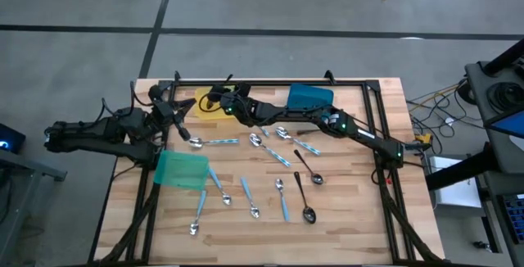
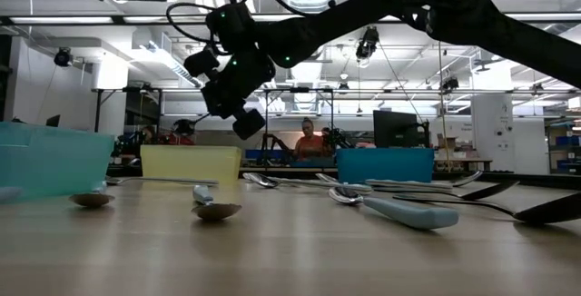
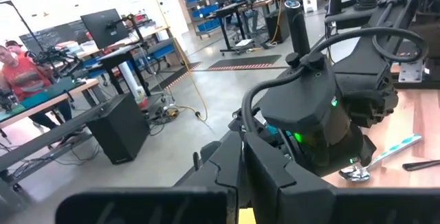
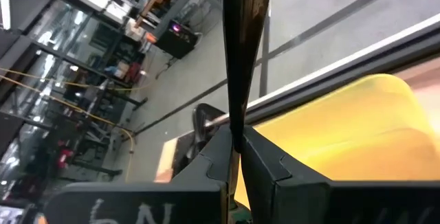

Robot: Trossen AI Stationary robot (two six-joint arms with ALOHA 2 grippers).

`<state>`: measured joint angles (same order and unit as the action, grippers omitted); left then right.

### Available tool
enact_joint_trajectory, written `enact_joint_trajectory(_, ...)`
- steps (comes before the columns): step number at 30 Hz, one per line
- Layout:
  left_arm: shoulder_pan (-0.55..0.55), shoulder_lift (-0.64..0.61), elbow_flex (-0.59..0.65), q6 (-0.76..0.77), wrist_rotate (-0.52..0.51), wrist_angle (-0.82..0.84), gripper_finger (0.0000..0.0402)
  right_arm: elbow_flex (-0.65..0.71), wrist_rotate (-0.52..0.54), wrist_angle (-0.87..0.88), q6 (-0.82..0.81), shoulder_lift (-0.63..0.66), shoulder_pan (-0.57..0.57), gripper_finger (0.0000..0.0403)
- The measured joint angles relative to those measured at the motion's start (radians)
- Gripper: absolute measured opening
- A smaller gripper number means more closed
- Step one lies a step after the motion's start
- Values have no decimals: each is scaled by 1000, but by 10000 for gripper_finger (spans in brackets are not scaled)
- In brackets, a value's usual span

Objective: Sort silverware by color (type)
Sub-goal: Put the black spoon into the yellow bin

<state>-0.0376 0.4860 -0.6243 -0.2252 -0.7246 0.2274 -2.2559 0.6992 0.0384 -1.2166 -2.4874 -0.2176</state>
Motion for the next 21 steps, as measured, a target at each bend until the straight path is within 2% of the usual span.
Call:
enact_joint_trajectory(7, 0, -2, 0, 6, 0, 0, 1, 0, 1, 80, -69, 0, -1, 13)
enact_joint_trajectory(21, 0, -2, 0, 7, 1, 11, 1, 1, 1, 91, -49, 0, -5, 13)
